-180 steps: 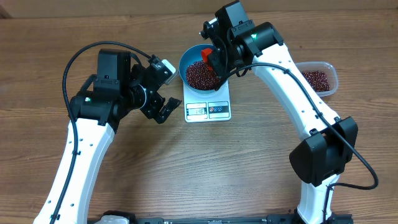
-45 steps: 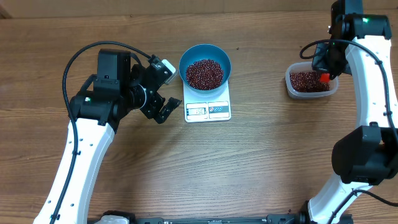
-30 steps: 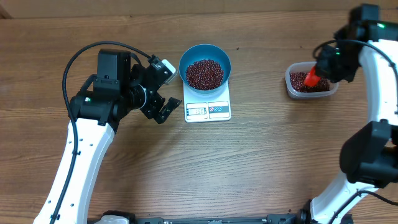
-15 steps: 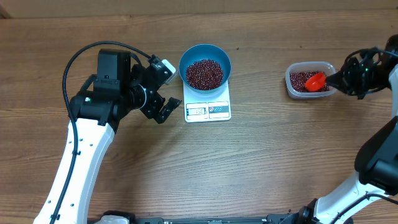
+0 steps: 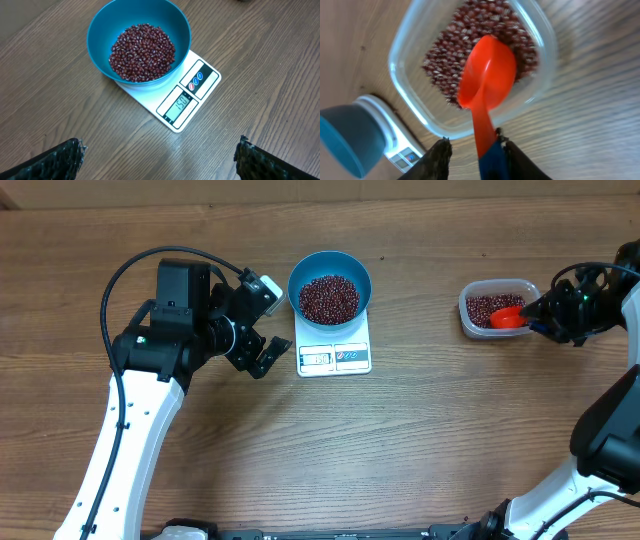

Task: Scoop item into bowl and weigh 150g on scale
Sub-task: 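Lower the scoop into the tub and open the right gripper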

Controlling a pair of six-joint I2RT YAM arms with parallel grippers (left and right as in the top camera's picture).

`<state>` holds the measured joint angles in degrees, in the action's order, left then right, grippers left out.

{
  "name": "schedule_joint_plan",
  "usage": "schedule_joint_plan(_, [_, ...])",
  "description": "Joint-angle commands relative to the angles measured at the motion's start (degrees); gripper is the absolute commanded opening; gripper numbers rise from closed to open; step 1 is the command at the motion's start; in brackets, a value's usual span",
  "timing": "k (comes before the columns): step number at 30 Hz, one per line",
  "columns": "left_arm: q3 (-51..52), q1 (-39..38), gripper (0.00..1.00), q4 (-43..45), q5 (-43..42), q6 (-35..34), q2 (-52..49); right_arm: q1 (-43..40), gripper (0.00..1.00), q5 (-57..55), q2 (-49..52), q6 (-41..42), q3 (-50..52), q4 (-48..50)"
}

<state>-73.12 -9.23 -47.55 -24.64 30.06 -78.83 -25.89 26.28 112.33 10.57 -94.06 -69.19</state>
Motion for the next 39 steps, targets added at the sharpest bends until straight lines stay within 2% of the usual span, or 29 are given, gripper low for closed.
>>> schedule_joint_plan(1, [-1.2,0.2,0.99,0.2,-0.3,0.6,-0.2,-0.5,0.41,-4.7,-1.5,-0.1,0.3,-0.3])
schedule_joint_plan(15, [-1.2,0.2,1.00,0.2,-0.3,0.6,-0.2,-0.5,0.79,-12.9,-1.6,-0.1,0.2,-2.1])
schedule_joint_plan(26, [-1.2,0.2,1.00,0.2,-0.3,0.6,-0.2,0.1,0.99,-15.3,-6.2,-1.9,-10.2,-9.5])
schedule_joint_plan(33, [-1.2,0.2,0.99,0.2,-0.3,0.6,-0.2,3.5,1.00,-15.9,-13.5,-5.3,-17.6,-15.6])
schedule_joint_plan(39, [-1.2,0.2,1.00,0.2,-0.3,0.6,-0.2,10.8,1.00,-15.7,-21.3,-9.2,-18.2,-20.0])
